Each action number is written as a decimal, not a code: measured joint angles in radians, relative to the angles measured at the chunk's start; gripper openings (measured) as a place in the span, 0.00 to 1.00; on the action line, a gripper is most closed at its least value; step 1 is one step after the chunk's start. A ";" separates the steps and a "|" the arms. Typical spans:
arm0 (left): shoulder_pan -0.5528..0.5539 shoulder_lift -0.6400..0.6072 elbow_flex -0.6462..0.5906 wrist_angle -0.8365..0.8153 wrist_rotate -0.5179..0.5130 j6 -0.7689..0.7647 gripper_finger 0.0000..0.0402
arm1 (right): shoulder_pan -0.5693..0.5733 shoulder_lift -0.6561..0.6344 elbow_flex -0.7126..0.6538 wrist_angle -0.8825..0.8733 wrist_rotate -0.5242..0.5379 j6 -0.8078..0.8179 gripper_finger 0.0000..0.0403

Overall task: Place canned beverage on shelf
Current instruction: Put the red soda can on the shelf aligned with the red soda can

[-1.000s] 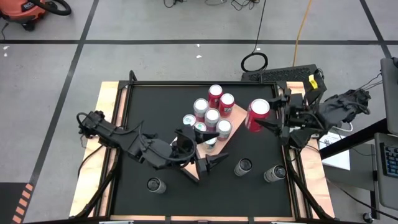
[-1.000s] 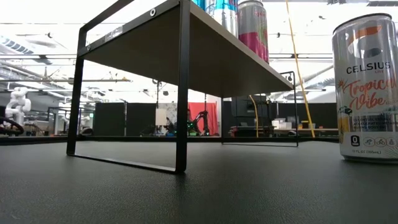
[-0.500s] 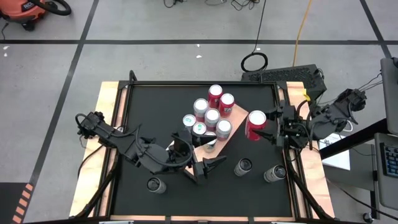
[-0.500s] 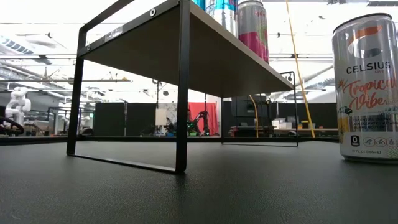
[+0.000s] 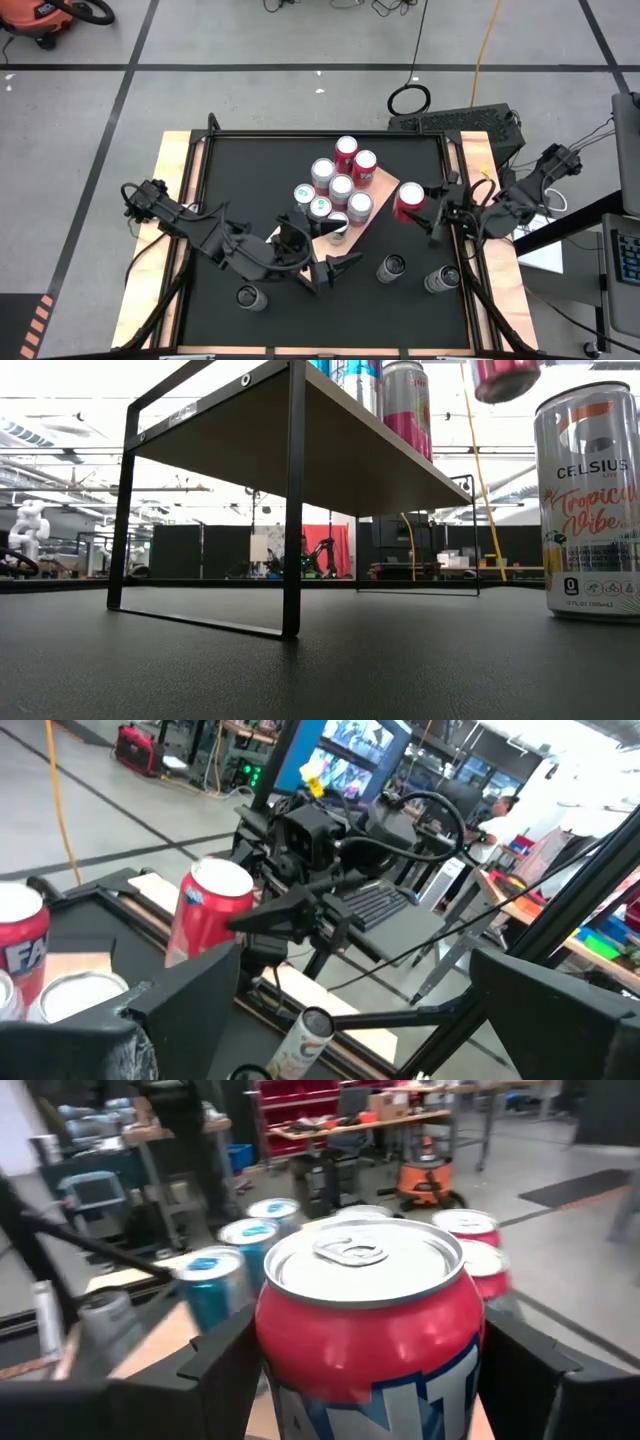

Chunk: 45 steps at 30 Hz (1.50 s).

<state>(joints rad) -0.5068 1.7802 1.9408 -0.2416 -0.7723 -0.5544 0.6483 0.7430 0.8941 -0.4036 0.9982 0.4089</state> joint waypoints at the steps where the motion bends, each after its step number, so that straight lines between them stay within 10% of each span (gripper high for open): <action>1: 0.000 0.000 0.000 -0.011 0.000 -0.013 0.99 | 0.000 -0.005 -0.014 0.005 0.021 0.002 0.67; 26: 0.036 0.000 -0.001 -0.142 0.121 -0.009 0.99 | -0.151 -0.043 -0.176 0.122 0.063 0.039 0.67; 45: 0.089 -0.001 -0.001 -0.079 0.113 -0.017 0.99 | -0.422 -0.184 -0.288 0.242 -0.322 -0.041 0.66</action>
<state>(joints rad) -0.4175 1.7794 1.9400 -0.3207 -0.6598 -0.5715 0.2268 0.5590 0.6065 -0.1617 0.6762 0.3681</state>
